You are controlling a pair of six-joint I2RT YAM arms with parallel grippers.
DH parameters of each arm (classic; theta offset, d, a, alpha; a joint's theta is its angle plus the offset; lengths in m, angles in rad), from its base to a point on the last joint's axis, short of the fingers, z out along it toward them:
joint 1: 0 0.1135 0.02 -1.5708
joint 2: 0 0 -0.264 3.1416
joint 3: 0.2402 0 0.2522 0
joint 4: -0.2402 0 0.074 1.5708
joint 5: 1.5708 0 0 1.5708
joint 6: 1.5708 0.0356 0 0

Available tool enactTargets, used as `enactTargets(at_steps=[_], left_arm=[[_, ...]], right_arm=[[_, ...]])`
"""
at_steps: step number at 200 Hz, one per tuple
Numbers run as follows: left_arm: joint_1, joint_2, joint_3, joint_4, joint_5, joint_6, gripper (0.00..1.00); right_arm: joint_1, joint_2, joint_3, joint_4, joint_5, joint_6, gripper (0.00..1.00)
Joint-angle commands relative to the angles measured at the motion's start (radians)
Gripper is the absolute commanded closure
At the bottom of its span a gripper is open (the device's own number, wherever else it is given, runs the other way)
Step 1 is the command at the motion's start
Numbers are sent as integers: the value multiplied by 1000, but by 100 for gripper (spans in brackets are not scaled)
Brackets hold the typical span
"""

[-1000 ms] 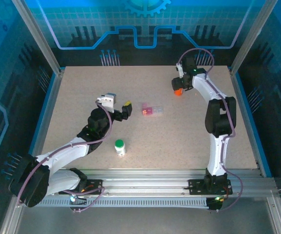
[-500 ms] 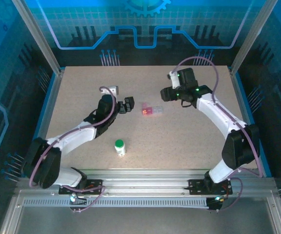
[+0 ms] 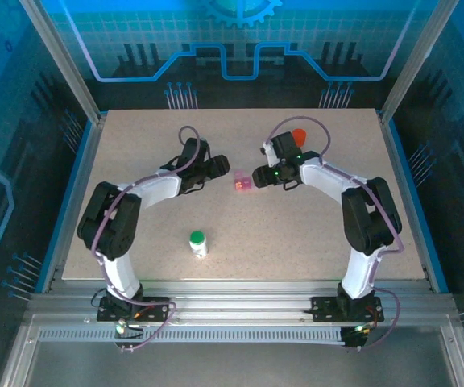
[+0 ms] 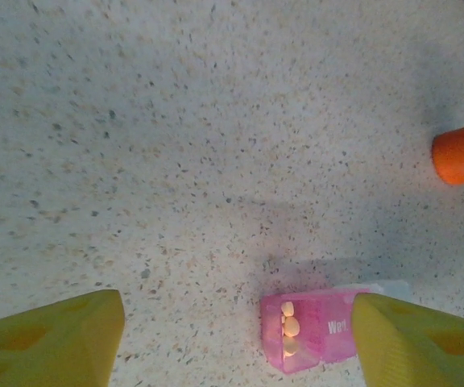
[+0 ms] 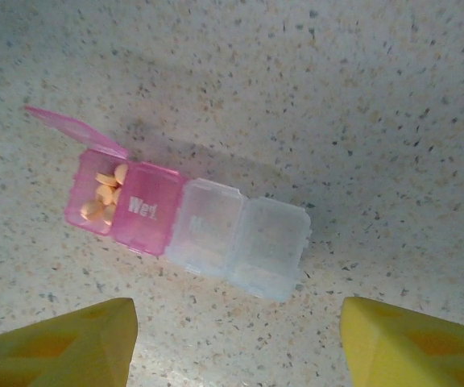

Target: Sort the pills into containers

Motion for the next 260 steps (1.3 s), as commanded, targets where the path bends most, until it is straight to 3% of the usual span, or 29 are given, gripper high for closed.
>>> enactTargets(at_steps=[1,71,260], left_arm=[[5,47,64,-43,42,-4,29],[5,169,201,-135,26,40,31],[-1,242,240,-137,81,49,35]], right_arm=[[3,42,25,29,15,-8,33],[-7,139,91,10,32,-27,33],[-49,210,116,22,-45,22,38]])
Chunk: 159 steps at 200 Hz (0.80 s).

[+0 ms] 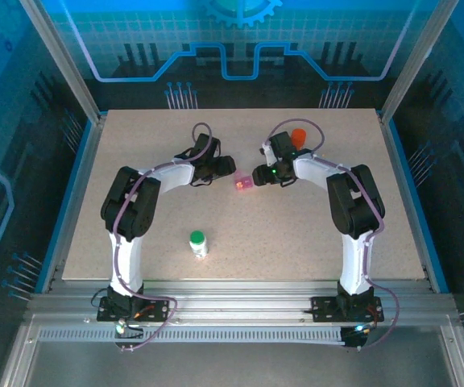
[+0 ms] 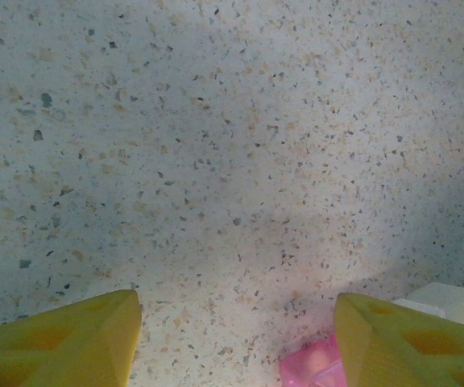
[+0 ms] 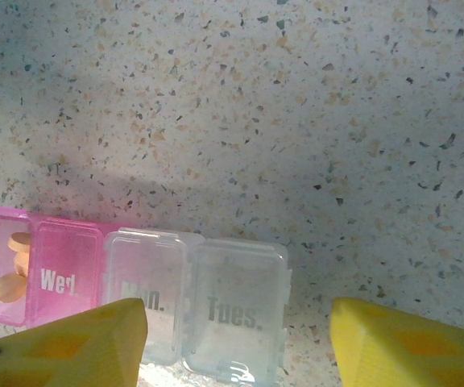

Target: Sort the pills into containers

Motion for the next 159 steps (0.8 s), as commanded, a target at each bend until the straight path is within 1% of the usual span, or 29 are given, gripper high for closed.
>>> enactTargets(at_steps=[1,46,121,159], left_arm=[[-2,28,33,-21,36,16,35],[-16,19,12,-17,58,18,38],[-37,-20,-67,-3,59,36,39],[-49,-35,-76,-8,57,47,40]], right_arm=[[-8,33,15,-10,-4,10,38],[-8,32,19,-12,-8,15,38],[-9,37,29,-20,-8,18,38],[-8,42,29,-19,-14,26,38]])
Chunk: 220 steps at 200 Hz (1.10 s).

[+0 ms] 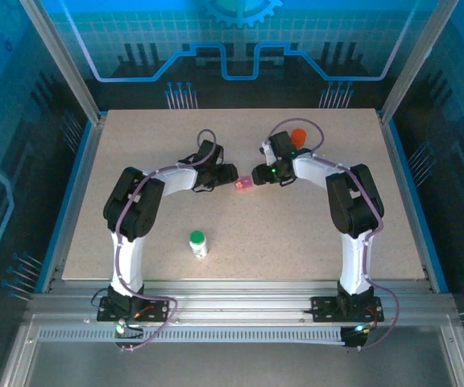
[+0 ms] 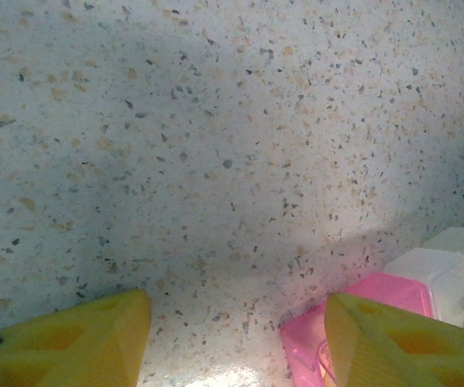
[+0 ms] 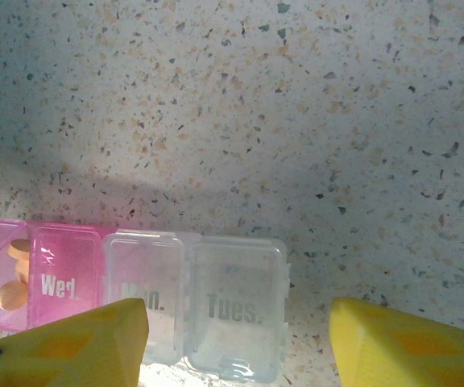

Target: Sort the pills into containers

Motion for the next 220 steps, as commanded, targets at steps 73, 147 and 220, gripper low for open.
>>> enactTargets(at_steps=[73,147,220], left_arm=[[-78,-86,-32,-82,-50,94,40],[-83,-140,-59,-93,-28,104,44],[-89,-127,-56,-109,32,119,44]], right_arm=[[-8,31,8,-19,-4,17,38],[-9,34,13,-25,-14,19,38],[-10,46,30,-30,-21,20,38]])
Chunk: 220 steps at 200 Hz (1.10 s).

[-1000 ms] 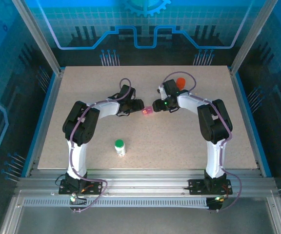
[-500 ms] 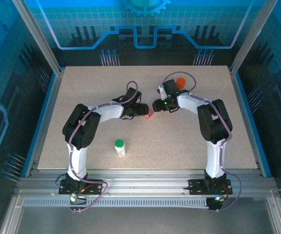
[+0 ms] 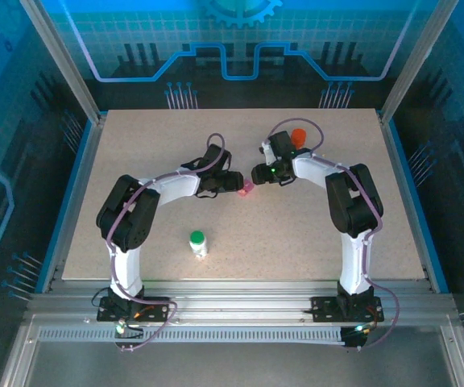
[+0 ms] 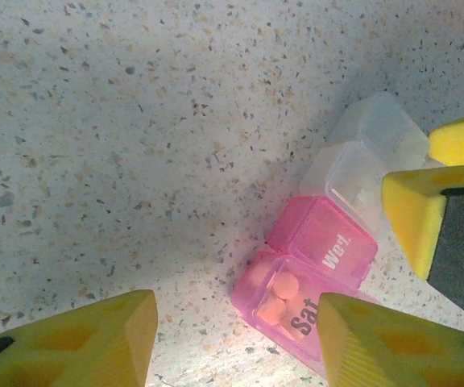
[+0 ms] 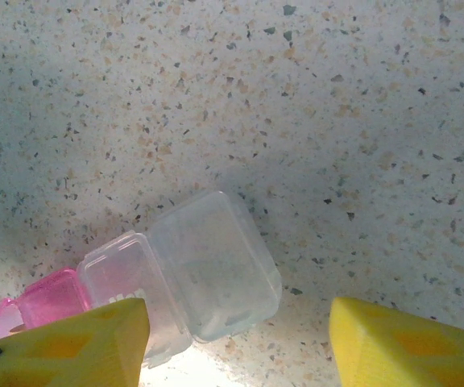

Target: Sort the pills into containers

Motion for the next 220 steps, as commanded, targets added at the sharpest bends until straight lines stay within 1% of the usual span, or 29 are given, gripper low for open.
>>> enactTargets(at_steps=[1,26,46,59,111,149,177,208,220], left_arm=[[-6,-12,-1,-31,45,32,44],[-13,-7,1,-32,65,31,44],[-18,33,29,-72,46,20,45],[-19,74,50,-100,34,10,48],[-12,159,49,-85,-7,-10,51],[4,83,39,-67,-7,-14,52],[18,21,53,-67,-35,-15,52],[26,-28,71,-80,-49,11,51],[25,-45,66,-72,-33,26,51]], right_arm=[[-11,36,19,-29,-6,9,38],[-12,40,17,-30,-3,8,38],[-13,45,17,-29,-3,9,38],[-13,46,14,-25,-1,10,38],[-13,53,19,-27,-3,4,38],[-14,35,9,-22,-13,14,38],[-19,-12,-38,49,-65,72,39],[-19,-64,-60,88,-95,86,39],[-21,-78,-56,83,-96,81,39]])
